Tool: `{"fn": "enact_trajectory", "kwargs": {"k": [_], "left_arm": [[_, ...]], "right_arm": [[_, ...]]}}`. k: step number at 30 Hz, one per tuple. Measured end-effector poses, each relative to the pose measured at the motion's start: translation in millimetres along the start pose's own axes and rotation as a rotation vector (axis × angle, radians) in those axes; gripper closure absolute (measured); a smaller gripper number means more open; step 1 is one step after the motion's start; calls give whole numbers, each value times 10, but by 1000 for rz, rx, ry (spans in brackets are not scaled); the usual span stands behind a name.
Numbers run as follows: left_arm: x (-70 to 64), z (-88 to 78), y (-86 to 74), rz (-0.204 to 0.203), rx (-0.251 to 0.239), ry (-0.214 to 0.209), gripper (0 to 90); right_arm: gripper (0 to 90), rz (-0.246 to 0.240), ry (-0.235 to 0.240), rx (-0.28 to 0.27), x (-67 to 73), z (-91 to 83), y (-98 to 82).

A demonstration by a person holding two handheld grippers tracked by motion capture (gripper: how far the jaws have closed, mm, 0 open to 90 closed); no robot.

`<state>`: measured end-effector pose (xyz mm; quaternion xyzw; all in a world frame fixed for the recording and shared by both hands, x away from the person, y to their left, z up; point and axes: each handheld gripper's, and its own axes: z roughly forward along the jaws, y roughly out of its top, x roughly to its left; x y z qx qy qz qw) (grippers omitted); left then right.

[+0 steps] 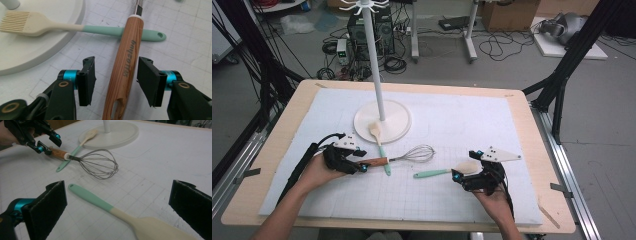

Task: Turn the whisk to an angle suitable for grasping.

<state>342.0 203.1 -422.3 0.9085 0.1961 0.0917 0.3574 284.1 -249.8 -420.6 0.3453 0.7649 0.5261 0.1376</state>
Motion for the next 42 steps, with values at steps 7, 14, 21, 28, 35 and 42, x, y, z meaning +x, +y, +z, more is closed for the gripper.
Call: {"fn": "enact_trajectory", "kwargs": {"k": [7, 14, 21, 28, 35, 42], "left_arm": [[-21, 47, -5, 18, 20, -29, 545], [2, 78, -23, 9, 34, -51, 562], [11, 81, -28, 25, 47, -54, 621], [-7, 100, -32, 34, 45, -67, 642], [-33, 88, -20, 67, 60, -76, 670], [-64, 76, -11, 65, 43, -78, 673]], "right_arm": [[1, 7, 5, 5, 7, 0, 2], [1, -1, 7, 0, 15, 2, 7], [1, 1, 10, 0, 16, 1, 9], [1, -3, 11, -2, 16, 8, 9], [1, 2, 14, 0, 12, 9, 8], [1, 0, 13, 5, 9, 19, 5]]}}
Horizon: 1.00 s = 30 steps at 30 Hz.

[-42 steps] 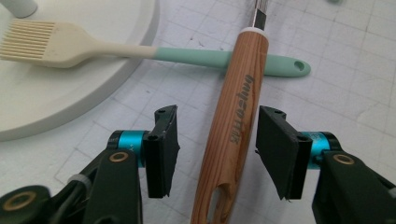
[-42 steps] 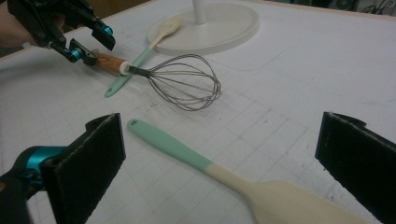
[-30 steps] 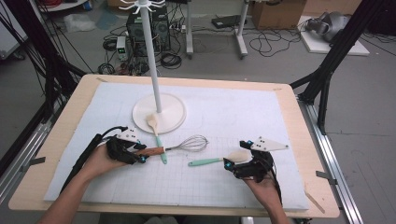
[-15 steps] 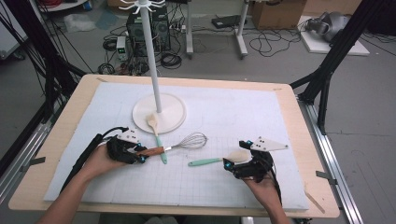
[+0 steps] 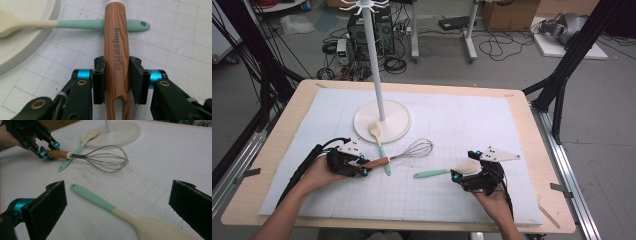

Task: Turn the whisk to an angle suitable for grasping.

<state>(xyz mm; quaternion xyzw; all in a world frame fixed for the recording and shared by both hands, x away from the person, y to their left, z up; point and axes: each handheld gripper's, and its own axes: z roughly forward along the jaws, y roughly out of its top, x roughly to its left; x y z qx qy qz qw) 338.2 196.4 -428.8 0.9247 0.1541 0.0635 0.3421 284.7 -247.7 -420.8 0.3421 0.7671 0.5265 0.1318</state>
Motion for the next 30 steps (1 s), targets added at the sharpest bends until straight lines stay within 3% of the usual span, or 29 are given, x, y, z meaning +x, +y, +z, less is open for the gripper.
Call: {"fn": "enact_trajectory", "kwargs": {"k": [15, 22, 30], "left_arm": [[-3, -144, 19, 2, -58, 24, 676], [-12, -170, 20, -5, -80, 14, 679], [-20, -158, 24, 5, -78, 12, 728]], "right_arm": [[1, 3, 5, 7, 4, 6, -3], [1, 6, 10, 19, 16, 21, -2], [1, -1, 14, 19, 12, 28, -2]]}}
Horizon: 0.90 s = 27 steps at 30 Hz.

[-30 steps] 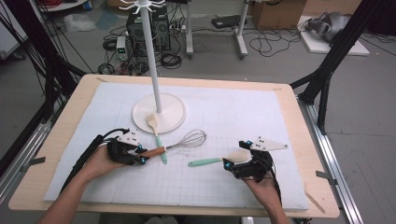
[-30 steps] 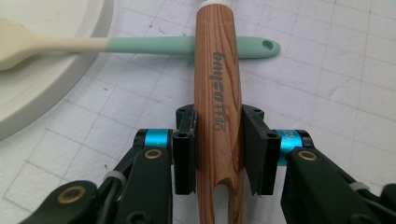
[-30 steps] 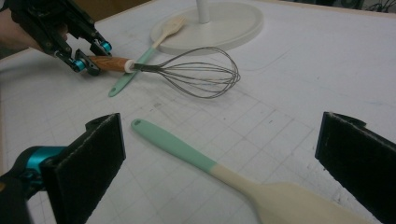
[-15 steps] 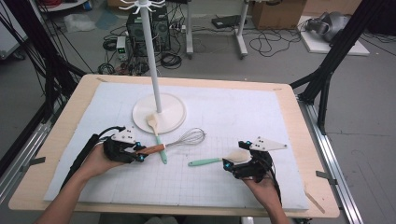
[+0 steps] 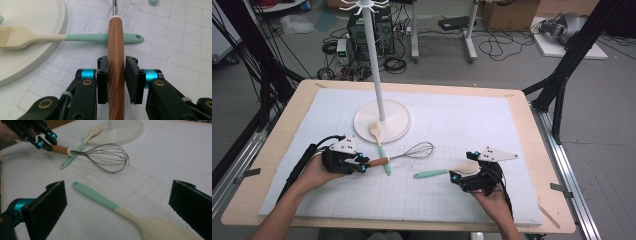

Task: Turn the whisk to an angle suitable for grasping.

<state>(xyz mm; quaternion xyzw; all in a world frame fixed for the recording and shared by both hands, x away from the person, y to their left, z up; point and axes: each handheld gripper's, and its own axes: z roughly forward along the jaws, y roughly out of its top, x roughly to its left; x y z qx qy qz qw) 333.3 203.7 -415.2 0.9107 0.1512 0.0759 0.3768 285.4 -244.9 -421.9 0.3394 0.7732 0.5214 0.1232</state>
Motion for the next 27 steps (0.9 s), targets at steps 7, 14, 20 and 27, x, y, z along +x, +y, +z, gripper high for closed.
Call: {"fn": "enact_trajectory", "kwargs": {"k": [7, 14, 20, 27], "left_arm": [[39, 38, -24, -30, 15, -18, 727], [69, 112, -47, -53, 56, -33, 704], [74, 181, -50, -49, 80, -30, 690], [91, 202, -31, -64, 69, -43, 686]], "right_arm": [[1, -1, 2, 0, -5, 1, -1], [1, 5, 5, 5, 2, 3, -1], [1, 3, 5, 1, -1, -2, 1], [1, -2, 6, 1, -5, 11, 1]]}}
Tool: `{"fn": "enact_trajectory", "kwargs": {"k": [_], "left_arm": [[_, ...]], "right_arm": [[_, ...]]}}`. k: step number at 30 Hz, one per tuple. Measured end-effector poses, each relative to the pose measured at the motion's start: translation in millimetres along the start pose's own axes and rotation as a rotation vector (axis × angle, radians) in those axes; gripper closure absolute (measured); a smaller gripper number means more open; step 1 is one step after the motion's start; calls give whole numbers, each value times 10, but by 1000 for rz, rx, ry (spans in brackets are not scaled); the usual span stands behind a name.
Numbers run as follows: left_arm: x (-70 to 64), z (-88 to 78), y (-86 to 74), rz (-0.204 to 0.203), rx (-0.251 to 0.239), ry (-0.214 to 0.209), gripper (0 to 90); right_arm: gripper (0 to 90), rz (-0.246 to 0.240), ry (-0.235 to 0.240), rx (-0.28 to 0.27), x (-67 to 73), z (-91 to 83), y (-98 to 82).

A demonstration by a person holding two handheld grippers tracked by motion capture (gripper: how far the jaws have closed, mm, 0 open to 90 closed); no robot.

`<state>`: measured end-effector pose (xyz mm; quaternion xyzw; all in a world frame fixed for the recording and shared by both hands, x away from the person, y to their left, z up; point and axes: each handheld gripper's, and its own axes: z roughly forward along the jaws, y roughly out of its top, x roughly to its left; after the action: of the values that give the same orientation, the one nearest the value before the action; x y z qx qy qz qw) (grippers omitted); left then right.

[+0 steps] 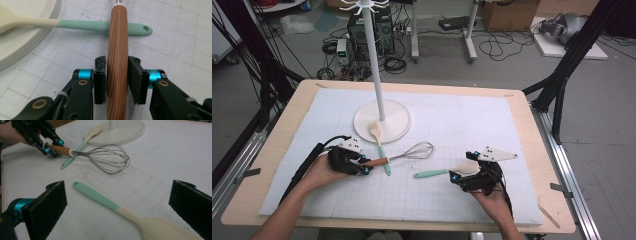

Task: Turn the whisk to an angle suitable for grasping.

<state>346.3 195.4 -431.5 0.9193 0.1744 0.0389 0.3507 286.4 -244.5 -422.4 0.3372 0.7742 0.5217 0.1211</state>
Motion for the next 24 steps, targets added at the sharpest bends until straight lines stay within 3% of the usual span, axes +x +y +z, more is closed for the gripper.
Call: {"fn": "enact_trajectory", "kwargs": {"k": [7, 24], "left_arm": [[-9, 4, 15, 12, 12, -5, 725], [-45, -106, 32, 38, -41, 9, 732]], "right_arm": [[1, -2, 3, 2, -2, 1, 0], [1, -6, 7, 13, 13, 12, 3]]}}
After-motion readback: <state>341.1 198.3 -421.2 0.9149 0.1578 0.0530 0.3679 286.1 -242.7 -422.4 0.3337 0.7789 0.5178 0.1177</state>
